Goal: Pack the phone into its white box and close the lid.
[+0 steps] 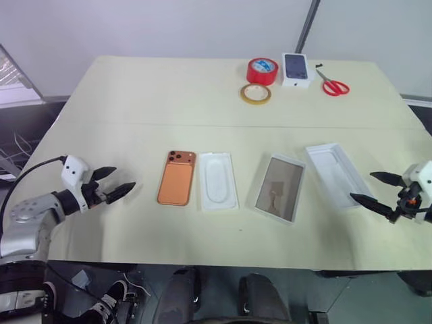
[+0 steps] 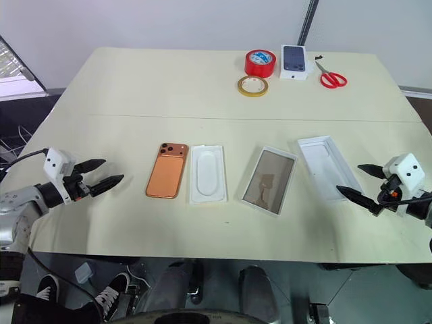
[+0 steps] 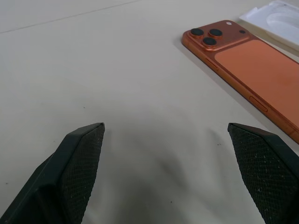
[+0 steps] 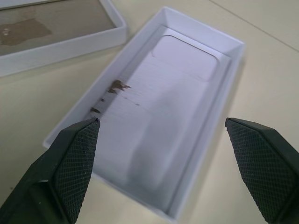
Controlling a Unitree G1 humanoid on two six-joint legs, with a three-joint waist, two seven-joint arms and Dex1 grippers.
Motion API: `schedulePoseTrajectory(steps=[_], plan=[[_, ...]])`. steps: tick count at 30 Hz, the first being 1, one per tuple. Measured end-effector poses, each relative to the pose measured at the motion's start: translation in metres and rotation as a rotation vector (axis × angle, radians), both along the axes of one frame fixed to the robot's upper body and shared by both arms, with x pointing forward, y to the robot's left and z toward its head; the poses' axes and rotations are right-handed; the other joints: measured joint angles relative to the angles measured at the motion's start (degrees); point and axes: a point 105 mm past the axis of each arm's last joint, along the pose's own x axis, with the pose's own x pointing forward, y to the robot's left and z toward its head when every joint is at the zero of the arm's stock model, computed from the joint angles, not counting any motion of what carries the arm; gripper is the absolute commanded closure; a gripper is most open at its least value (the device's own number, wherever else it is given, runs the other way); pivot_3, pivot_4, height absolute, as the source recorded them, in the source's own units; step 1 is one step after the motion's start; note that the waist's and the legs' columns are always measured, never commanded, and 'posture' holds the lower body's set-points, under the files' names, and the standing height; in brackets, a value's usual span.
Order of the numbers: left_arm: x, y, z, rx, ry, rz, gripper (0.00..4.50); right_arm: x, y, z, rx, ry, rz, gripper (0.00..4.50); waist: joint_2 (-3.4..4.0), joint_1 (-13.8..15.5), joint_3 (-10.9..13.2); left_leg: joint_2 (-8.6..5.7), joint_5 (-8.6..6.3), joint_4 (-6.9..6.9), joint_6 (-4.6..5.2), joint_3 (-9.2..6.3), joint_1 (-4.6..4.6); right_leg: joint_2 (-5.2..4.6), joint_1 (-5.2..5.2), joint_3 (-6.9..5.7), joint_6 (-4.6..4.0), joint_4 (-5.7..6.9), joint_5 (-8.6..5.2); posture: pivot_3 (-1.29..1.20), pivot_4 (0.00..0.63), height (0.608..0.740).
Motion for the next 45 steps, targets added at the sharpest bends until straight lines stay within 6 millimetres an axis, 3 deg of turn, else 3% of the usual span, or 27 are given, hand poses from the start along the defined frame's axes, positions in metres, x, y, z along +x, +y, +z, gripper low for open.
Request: schedulePoseTrajectory(steps=[13,30,34,40,45], plan=[[0.005,-0.003,0.008,0.032,-0.066,-0.003,0.08,-0.003,-0.004,-0.003,0.001,0.011,-0.018,0.02,0.02,-0.1,0.0,0.00,-0.01,-0.05,-0.02,0.00,0.00,-0.02,-0.04,0.01,-0.01,0.00,0.00,0.00,0.150,0.728],[0.018,-0.015,0.020,0.118,-0.153,0.018,0.08,0.002,0.006,0.003,-0.008,-0.024,0.000,0.02,0.03,-0.1,0.0,-0.01,0.00,-0.07,-0.01,0.00,-0.02,-0.02,-0.06,0.01,0.00,0.00,0.00,0.00,0.150,0.728],[0.021,-0.033,0.020,0.087,-0.081,-0.004,0.08,0.011,0.027,0.011,-0.007,-0.056,0.066,0.02,0.03,-0.1,0.0,-0.01,0.00,-0.07,-0.01,0.00,-0.02,0.00,-0.05,0.01,0.00,0.02,0.01,0.00,0.150,0.728],[0.013,-0.090,0.013,-0.099,0.176,-0.164,0.08,0.024,0.099,0.025,0.038,-0.111,0.286,0.02,0.03,-0.1,0.0,-0.01,0.01,-0.03,0.01,0.00,-0.04,0.05,-0.05,-0.01,0.02,0.05,0.01,0.00,0.150,0.728],[0.010,-0.121,0.019,-0.276,0.371,-0.228,0.08,0.026,0.146,0.024,0.065,-0.111,0.436,0.02,-0.03,0.1,0.0,-0.03,0.02,0.08,0.02,-0.04,-0.04,0.12,0.02,-0.05,0.03,0.06,0.01,0.00,0.150,0.728]])
